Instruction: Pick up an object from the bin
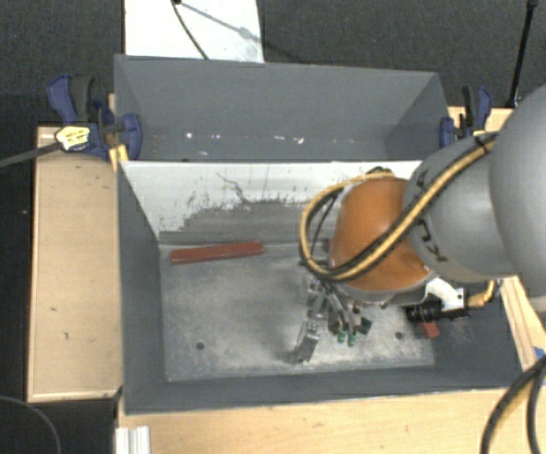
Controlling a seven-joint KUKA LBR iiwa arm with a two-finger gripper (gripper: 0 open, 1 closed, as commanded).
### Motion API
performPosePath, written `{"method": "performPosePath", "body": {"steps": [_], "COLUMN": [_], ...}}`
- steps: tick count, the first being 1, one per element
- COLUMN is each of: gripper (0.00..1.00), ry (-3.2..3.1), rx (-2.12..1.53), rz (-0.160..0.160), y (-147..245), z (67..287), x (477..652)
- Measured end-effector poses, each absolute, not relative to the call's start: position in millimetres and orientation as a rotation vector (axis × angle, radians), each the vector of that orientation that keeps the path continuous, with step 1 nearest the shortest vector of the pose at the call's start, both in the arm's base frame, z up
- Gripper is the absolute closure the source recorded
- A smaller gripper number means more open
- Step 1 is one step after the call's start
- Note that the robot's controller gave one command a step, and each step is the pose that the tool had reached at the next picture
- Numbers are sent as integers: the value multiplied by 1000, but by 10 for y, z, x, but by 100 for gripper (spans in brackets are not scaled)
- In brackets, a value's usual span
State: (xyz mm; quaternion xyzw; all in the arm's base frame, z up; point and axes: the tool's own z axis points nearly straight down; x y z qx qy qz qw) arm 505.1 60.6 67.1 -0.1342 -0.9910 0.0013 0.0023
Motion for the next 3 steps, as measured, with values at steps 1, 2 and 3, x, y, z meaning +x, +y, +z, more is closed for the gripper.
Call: {"method": "performPosePath", "body": {"steps": [1, 2, 3], "gripper": [0, 0, 0], "ry": [-3079, -2979, -2975], "rx": [-654, -995, -1000], "rz": [3, -1, 1], "y": [-158, 74, 194], "z": [1014, 1001, 684], "x": [5078, 5033, 5060]}}
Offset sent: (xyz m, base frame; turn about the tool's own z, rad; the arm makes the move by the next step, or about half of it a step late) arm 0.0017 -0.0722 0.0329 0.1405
